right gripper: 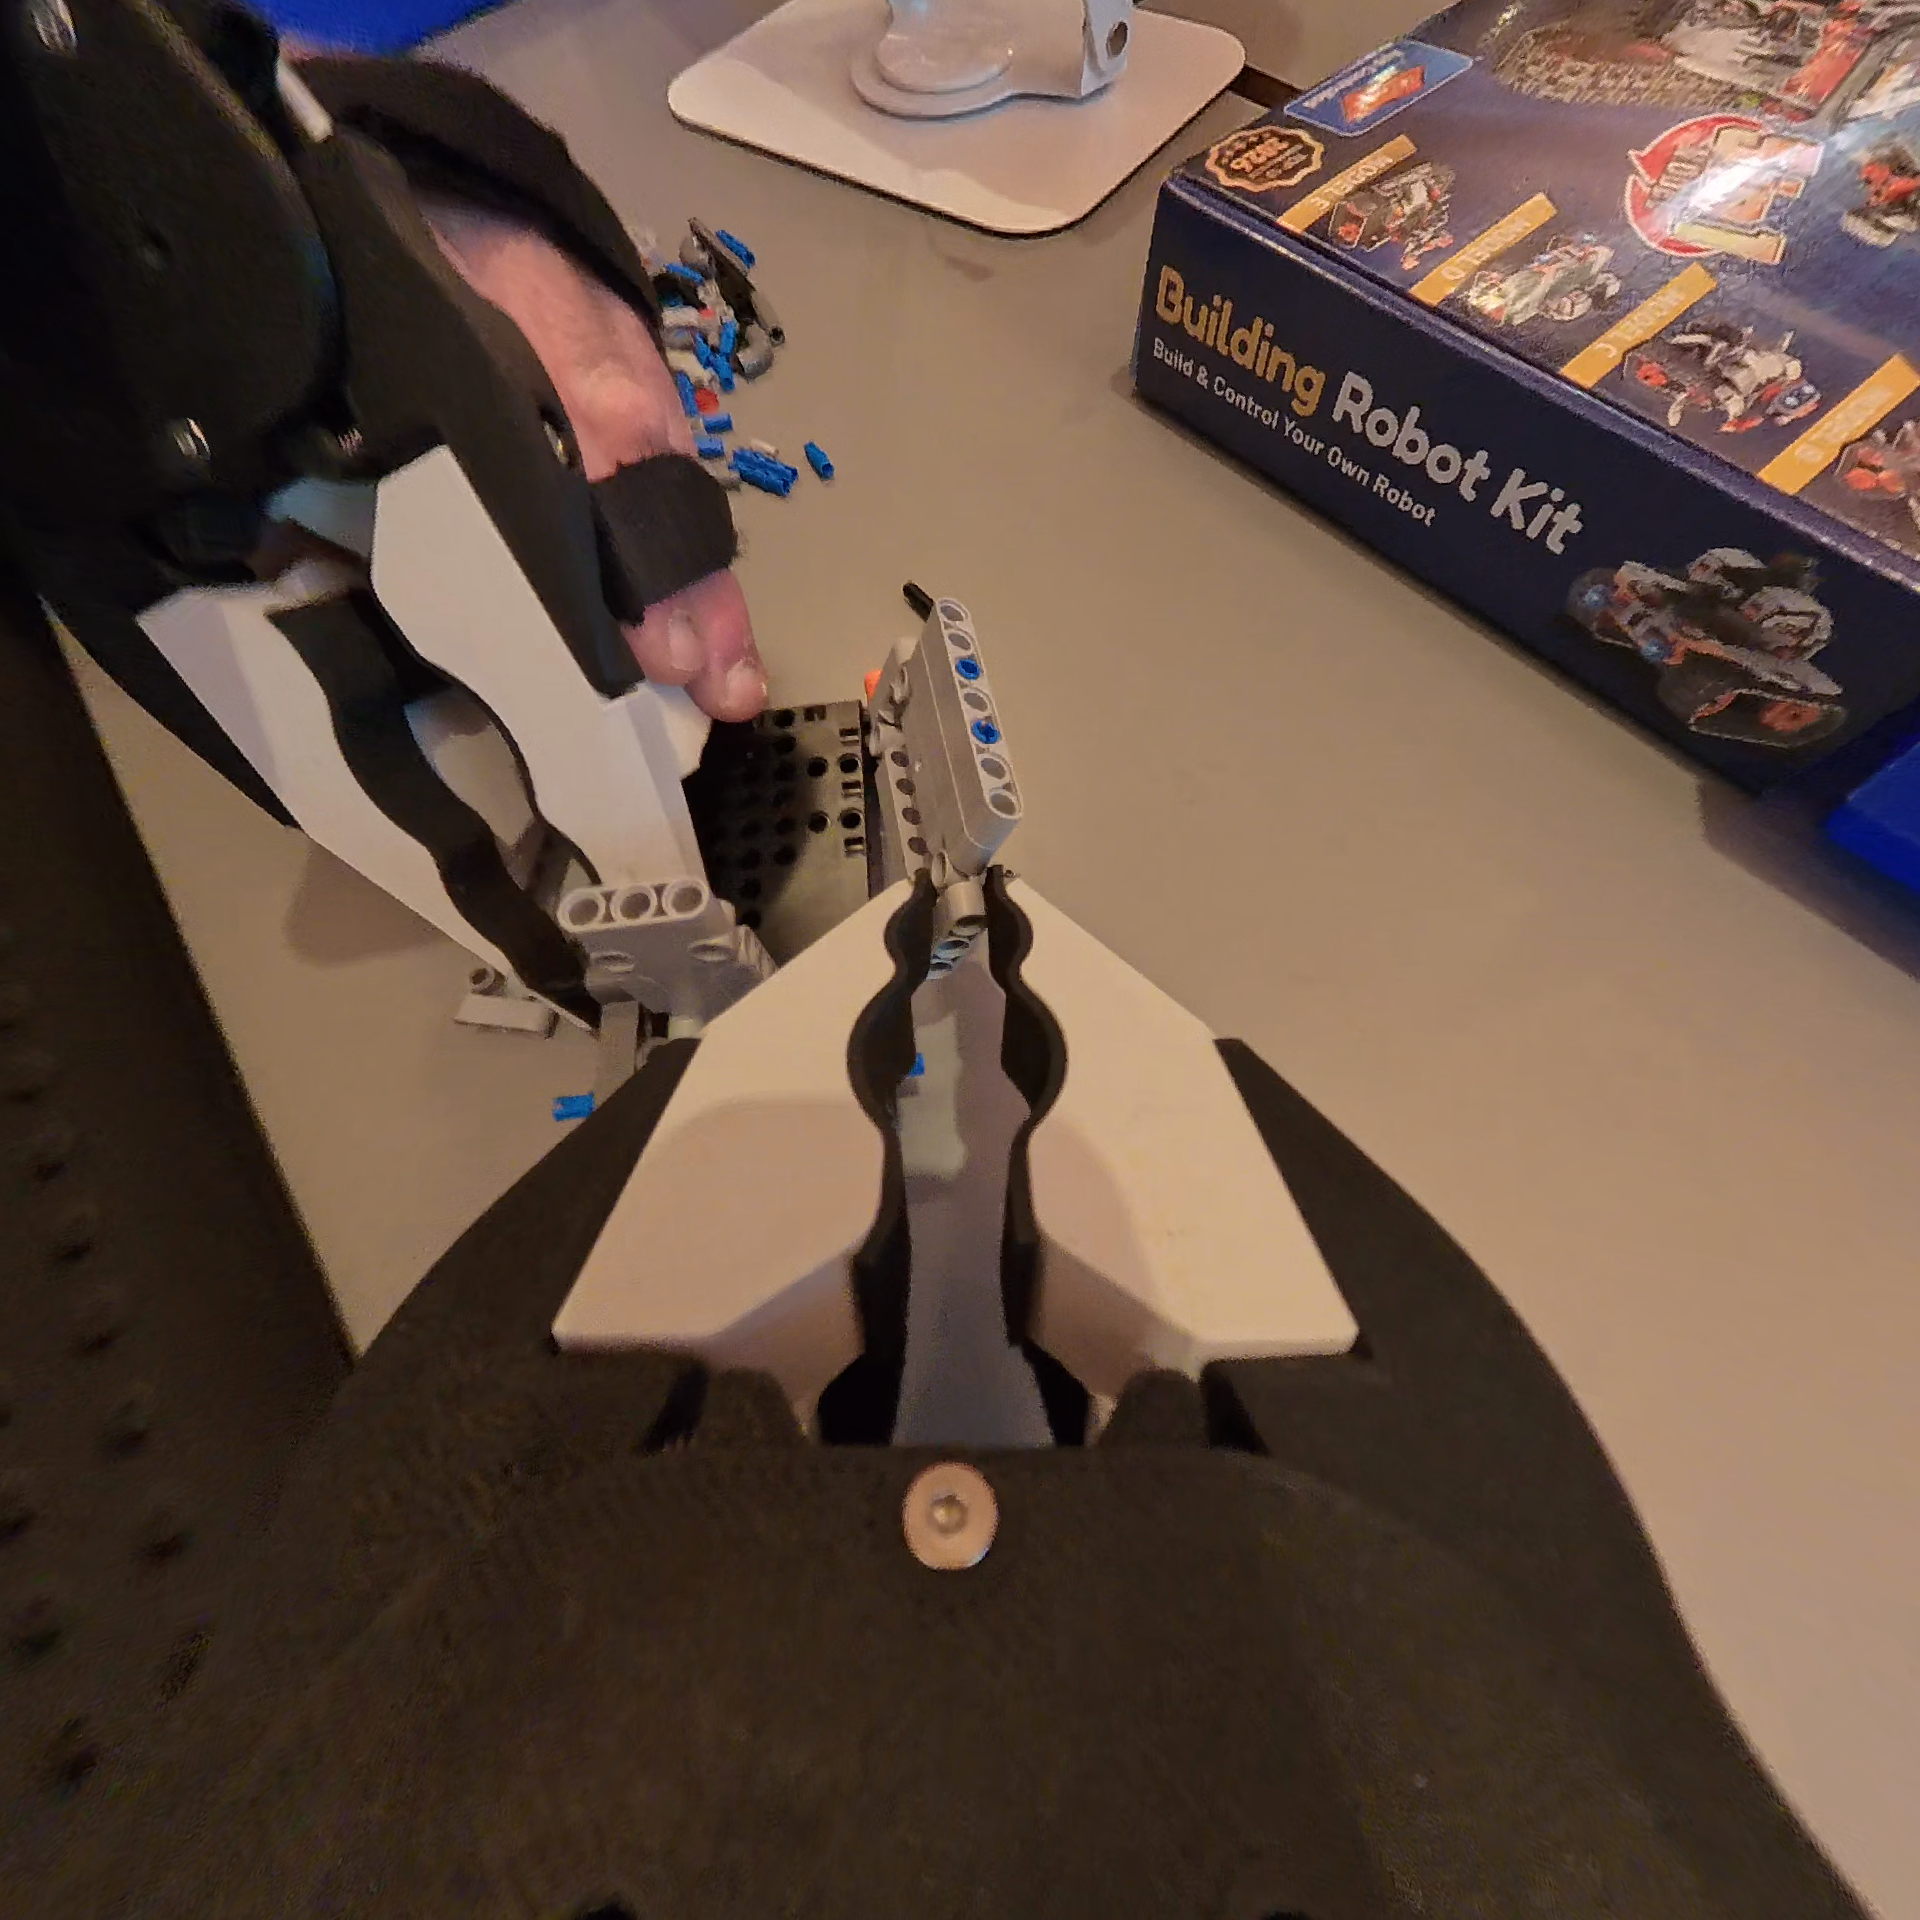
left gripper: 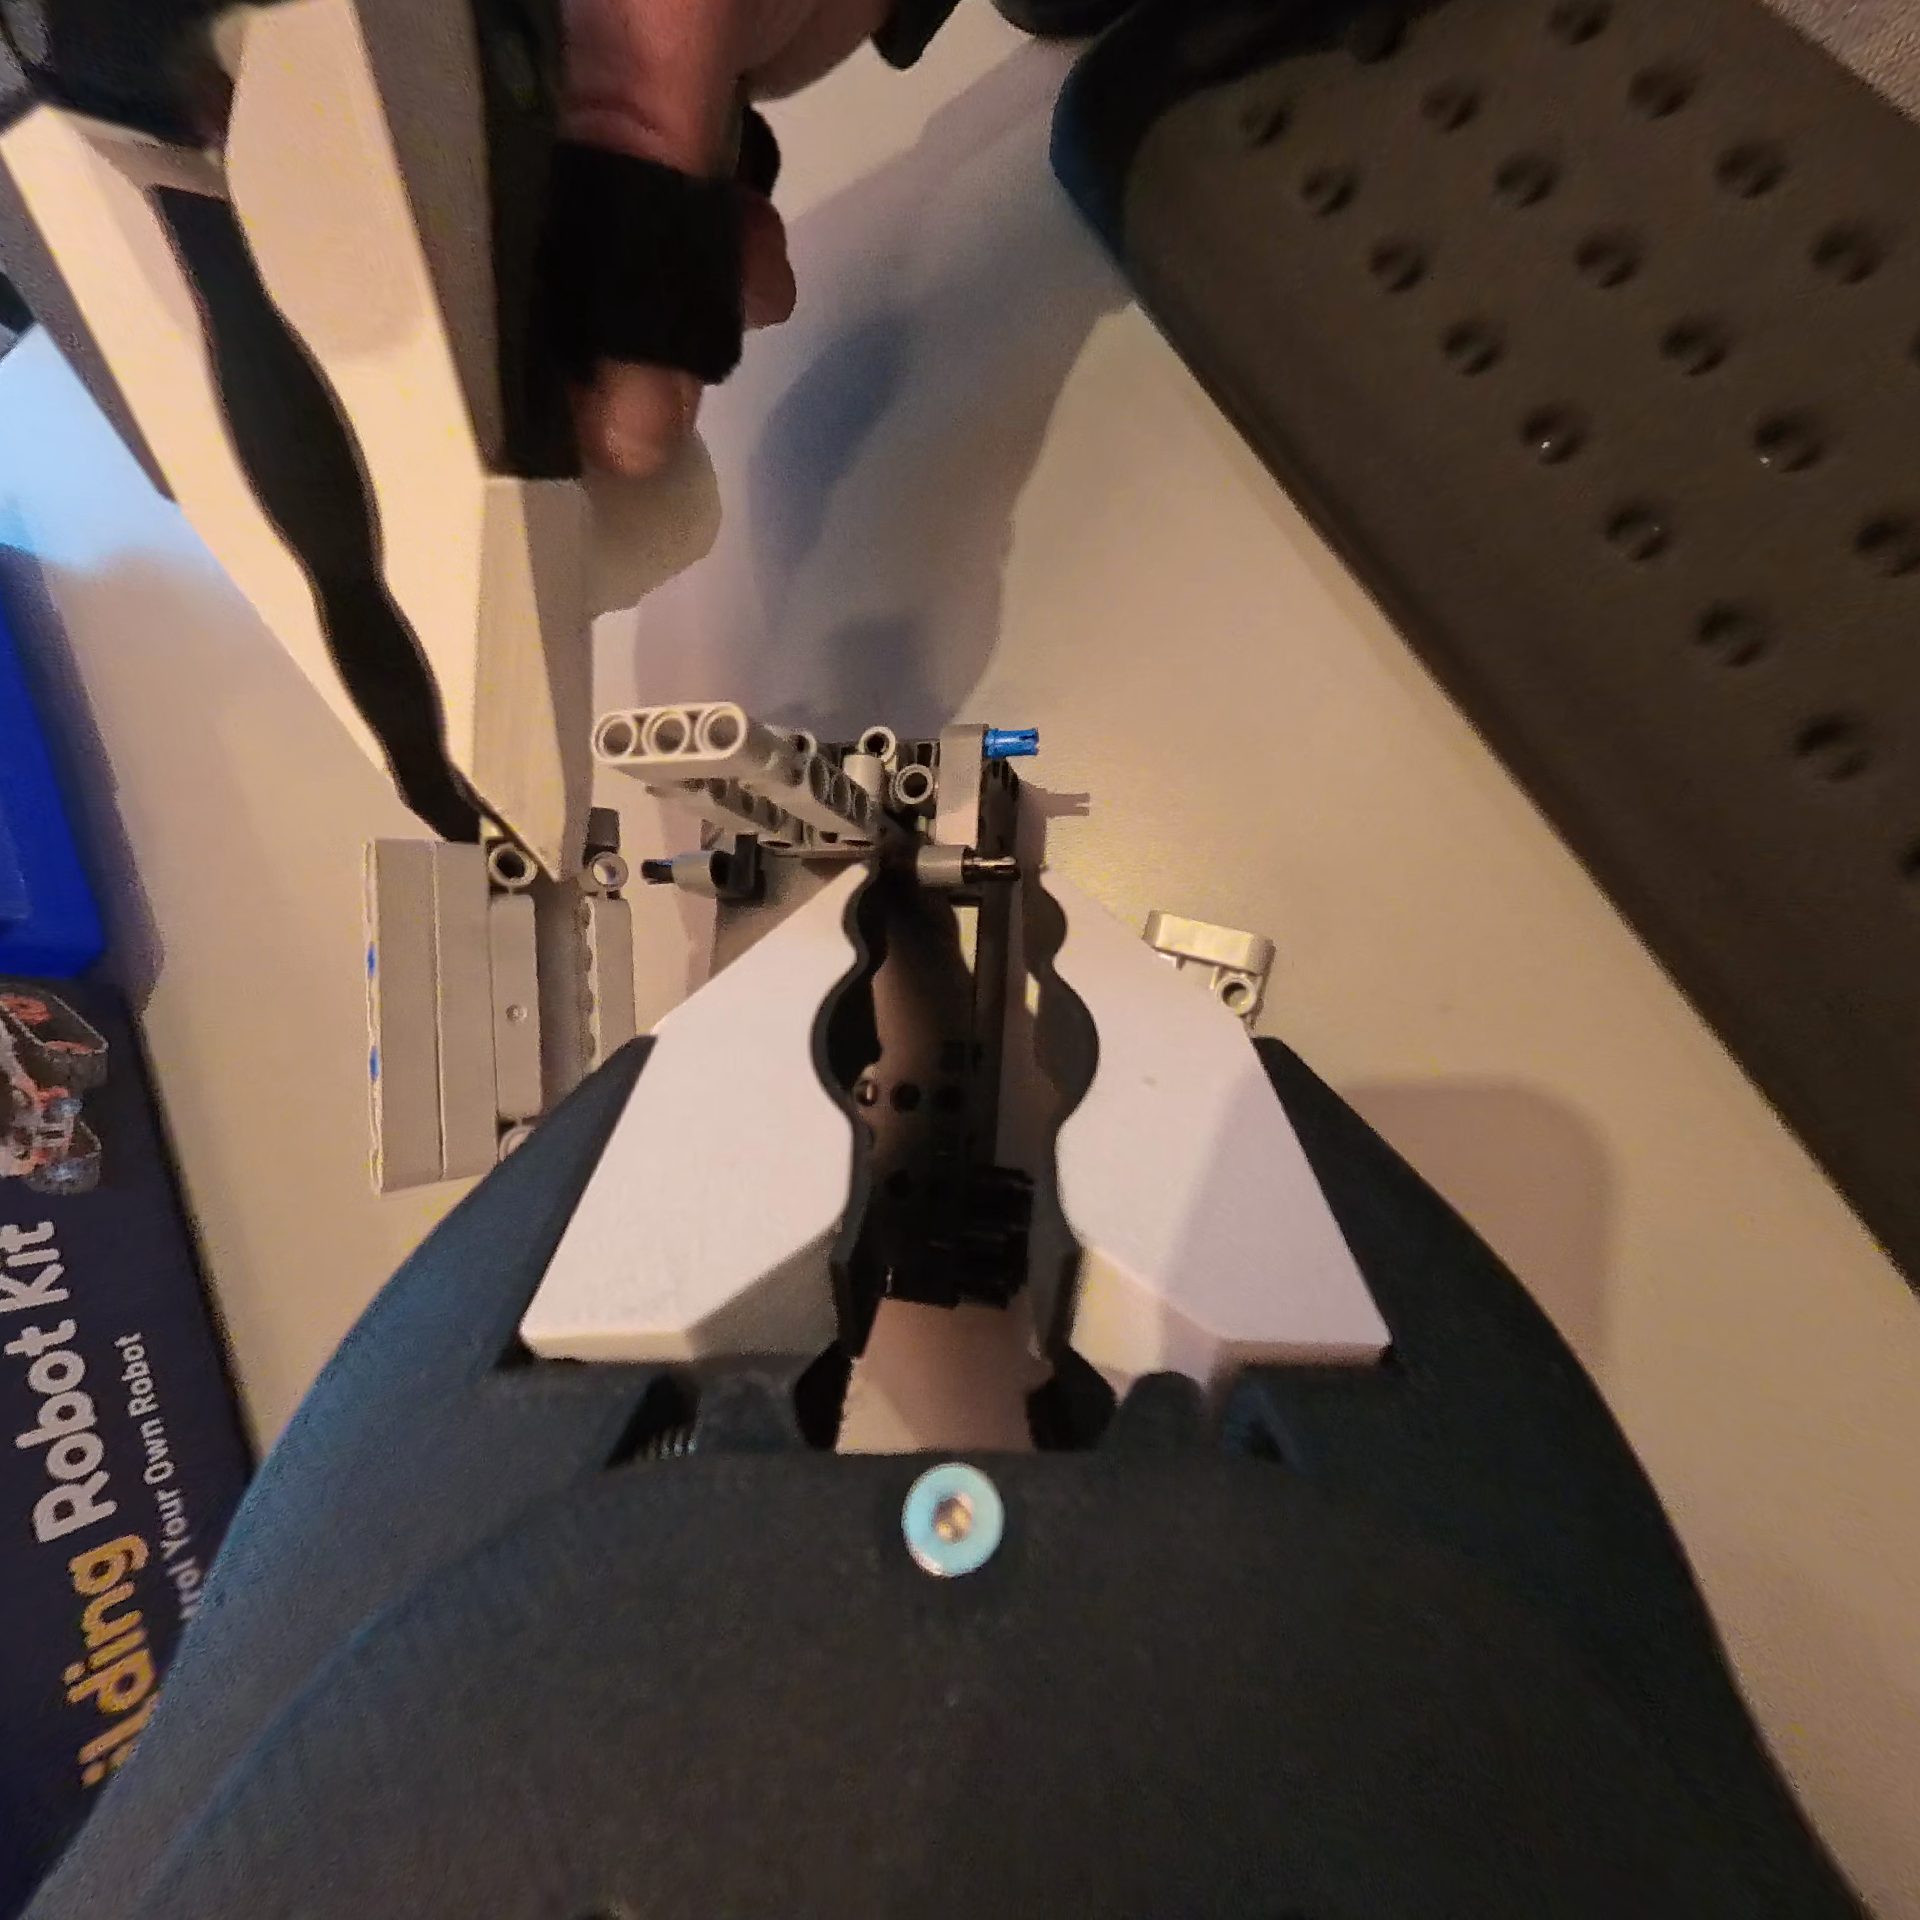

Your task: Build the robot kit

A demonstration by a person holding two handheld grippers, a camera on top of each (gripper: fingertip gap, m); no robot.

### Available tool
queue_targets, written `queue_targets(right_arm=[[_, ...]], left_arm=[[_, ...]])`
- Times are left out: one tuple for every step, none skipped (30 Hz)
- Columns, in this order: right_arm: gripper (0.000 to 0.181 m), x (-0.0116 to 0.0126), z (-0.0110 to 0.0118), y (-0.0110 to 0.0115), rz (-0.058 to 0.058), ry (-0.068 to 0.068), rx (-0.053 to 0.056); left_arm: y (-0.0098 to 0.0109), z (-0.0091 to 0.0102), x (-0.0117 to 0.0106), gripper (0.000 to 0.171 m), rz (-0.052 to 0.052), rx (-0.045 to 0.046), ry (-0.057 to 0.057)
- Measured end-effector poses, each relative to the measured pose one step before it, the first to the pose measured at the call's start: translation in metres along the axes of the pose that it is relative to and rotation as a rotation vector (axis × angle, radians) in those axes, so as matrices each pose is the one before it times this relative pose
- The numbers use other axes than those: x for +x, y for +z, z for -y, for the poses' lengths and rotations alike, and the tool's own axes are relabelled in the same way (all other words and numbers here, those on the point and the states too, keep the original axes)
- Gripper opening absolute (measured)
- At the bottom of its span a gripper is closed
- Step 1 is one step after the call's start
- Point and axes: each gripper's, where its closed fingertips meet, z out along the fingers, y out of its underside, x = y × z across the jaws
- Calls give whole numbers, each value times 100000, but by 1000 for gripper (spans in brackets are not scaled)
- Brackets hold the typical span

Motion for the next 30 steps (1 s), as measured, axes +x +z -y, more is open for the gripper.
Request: queue_targets(right_arm=[[8,83,-249,58,-1303,-2330,-1421],[8,26,-166,33,-628,-2123,-545],[8,-39,-43,-9,-201,-1634,162],[8,12,-51,9,-197,-276,-227],[8,-23,-65,25,197,513,-378],[7,-81,-83,45,344,-300,-325],[7,-70,-193,109,17,-841,-851],[7,-54,-216,140,-191,-903,-1122],[7,-197,-45,58,703,-673,-40],[7,-222,266,-64,1327,623,1832],[6,-58,183,-84,921,998,1329],[7,47,-53,-40,502,1067,91],[6,59,-73,2,471,1799,-112],[6,-42,5,32,582,1248,-15],[6,-111,49,49,621,-17,172],[6,-99,-67,106,596,347,-500],[6,-24,-207,185,315,1074,-1419],[6,-133,-99,186,591,166,-662],[6,-20,76,82,-134,128,344],[6,73,69,-4,-343,729,163],[6,64,58,-31,-137,683,525],[6,101,-45,-31,-173,803,145],[7,-22,-100,5,619,906,-84],[7,-44,-71,32,616,706,59],[8,44,-47,4,113,528,-22],[11,52,-88,-27,152,572,-266],[15,175,-198,-40,-187,1210,-483],[18,226,-335,-68,80,2061,-845],[18,2,-248,-62,1425,1659,-138],[17,-121,-92,-38,1644,576,337]], left_arm=[[3,-6,-53,22,-20,770,-380],[11,1,-14,22,171,618,397],[22,12,-27,21,325,326,209],[25,32,9,21,-22,150,-270],[0,14,1,21,-28,6,-19],[-9,-20,34,22,-124,2,453],[-23,-30,12,22,-43,-17,326],[-19,-14,11,23,-208,1,7],[-31,-26,-23,23,-70,-82,-90],[-16,-53,-9,23,201,-385,338],[12,-42,-19,25,623,-497,623],[67,-77,-78,29,933,-682,79],[33,-10,16,31,278,-321,181],[-17,-34,18,31,292,-386,756],[-35,-104,-121,32,748,-820,-243],[22,-263,-233,35,1546,-1556,-32],[30,-183,-125,38,1244,-666,555],[42,-115,-106,41,822,-537,-640],[55,-17,6,44,33,-346,-578],[39,-7,21,45,15,-426,33],[26,4,-52,45,457,-305,321],[41,13,-14,44,388,173,331],[33,26,-4,44,84,556,-317],[-6,9,-15,44,-148,492,-511],[-30,-5,-55,42,-17,406,-548],[-26,6,-58,40,115,373,-214],[-5,-8,-30,39,233,196,99],[-17,13,44,39,-166,105,-38],[-31,51,82,38,-463,304,-112],[-13,35,48,37,-203,170,-85]])
